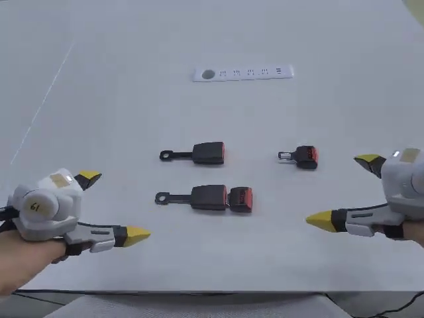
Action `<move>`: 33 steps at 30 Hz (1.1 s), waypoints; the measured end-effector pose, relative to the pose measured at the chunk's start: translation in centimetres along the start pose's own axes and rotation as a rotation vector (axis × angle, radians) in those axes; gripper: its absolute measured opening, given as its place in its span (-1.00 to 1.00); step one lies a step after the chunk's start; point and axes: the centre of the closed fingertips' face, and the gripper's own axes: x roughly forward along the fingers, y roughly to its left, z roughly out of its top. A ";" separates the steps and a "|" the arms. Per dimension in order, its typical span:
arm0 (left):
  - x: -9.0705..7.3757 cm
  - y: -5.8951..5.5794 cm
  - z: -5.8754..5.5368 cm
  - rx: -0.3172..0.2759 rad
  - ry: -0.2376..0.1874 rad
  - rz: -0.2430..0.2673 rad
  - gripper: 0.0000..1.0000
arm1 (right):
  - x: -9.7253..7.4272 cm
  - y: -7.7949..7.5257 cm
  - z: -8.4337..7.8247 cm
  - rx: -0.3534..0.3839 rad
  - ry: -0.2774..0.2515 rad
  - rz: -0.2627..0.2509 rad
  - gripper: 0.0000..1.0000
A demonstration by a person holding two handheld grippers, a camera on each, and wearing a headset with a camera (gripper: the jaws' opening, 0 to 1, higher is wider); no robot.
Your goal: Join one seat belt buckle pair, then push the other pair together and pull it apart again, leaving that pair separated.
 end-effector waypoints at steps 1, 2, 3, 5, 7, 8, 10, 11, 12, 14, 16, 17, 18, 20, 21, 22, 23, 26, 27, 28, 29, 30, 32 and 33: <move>-0.1 0.1 0.0 -0.006 -0.004 0.003 1.00 | 0.0 0.0 -0.1 0.005 0.002 0.000 1.00; -0.4 0.1 0.0 -0.005 -0.009 0.004 1.00 | 0.0 0.0 -0.2 0.012 0.005 -0.001 1.00; -0.6 0.0 -0.1 -0.009 -0.008 0.003 1.00 | -0.1 0.1 -0.2 0.013 0.004 -0.003 1.00; -1.0 -0.1 -0.2 -0.016 -0.009 0.010 1.00 | -0.2 0.0 -0.1 0.010 -0.004 -0.010 1.00; -1.2 -0.4 -0.2 -0.021 -0.010 0.014 1.00 | -0.4 0.1 0.0 0.013 -0.012 -0.015 1.00; -1.4 -0.4 -0.2 -0.027 -0.013 0.016 1.00 | -0.4 0.1 0.0 0.012 -0.013 -0.017 1.00; -1.6 -0.4 -0.1 -0.029 -0.016 0.026 1.00 | -0.6 0.1 0.0 0.013 -0.016 -0.021 1.00; -1.7 -0.4 0.0 -0.032 -0.021 0.028 1.00 | -0.7 0.1 0.0 0.016 -0.017 -0.023 1.00; -1.8 -0.4 0.1 -0.038 -0.025 0.031 1.00 | -0.7 0.1 0.0 0.016 -0.018 -0.024 1.00; -2.0 -0.5 0.3 -0.044 -0.033 0.036 1.00 | -0.9 0.2 -0.1 0.017 -0.019 -0.025 1.00; -2.1 -0.6 0.5 -0.046 -0.039 0.039 1.00 | -1.0 0.4 -0.2 0.020 -0.020 -0.025 1.00; -2.2 -0.7 0.7 -0.049 -0.042 0.039 1.00 | -1.0 0.4 -0.2 0.021 -0.020 -0.025 1.00; -2.2 -0.9 0.9 -0.050 -0.045 0.040 1.00 | -1.1 0.5 -0.3 0.021 -0.022 -0.025 1.00; -2.3 -0.7 0.8 -0.049 -0.048 0.041 1.00 | -1.1 0.5 -0.4 0.027 -0.019 -0.027 1.00; -2.3 -0.5 0.8 -0.049 -0.049 0.041 1.00 | -1.2 0.6 -0.4 0.027 -0.021 -0.028 1.00; -2.3 -0.5 0.8 -0.049 -0.050 0.041 1.00 | -1.2 0.6 -0.4 0.026 -0.026 -0.029 1.00; -2.3 -0.5 0.8 -0.050 -0.051 0.042 1.00 | -1.2 0.6 -0.4 0.027 -0.027 -0.029 1.00; -2.3 -0.3 0.8 -0.052 -0.054 0.041 1.00 | -1.4 0.7 -0.3 0.024 -0.031 -0.031 1.00; -2.3 -0.2 0.7 -0.053 -0.057 0.039 1.00 | -1.4 0.7 -0.3 0.024 -0.033 -0.033 1.00; -2.3 -0.1 0.7 -0.051 -0.058 0.039 1.00 | -1.5 0.7 -0.3 0.024 -0.033 -0.035 1.00; -2.3 -0.1 0.6 -0.051 -0.058 0.038 1.00 | -1.5 0.7 -0.3 0.022 -0.032 -0.037 1.00; -2.3 -0.2 0.6 -0.051 -0.058 0.038 1.00 | -1.6 0.7 -0.4 0.020 -0.031 -0.038 1.00; -2.3 -0.2 0.6 -0.051 -0.058 0.037 1.00 | -1.7 0.7 -0.5 0.028 -0.032 -0.043 1.00; -2.3 -0.4 0.6 -0.050 -0.059 0.038 1.00 | -1.7 0.7 -0.5 0.029 -0.033 -0.044 1.00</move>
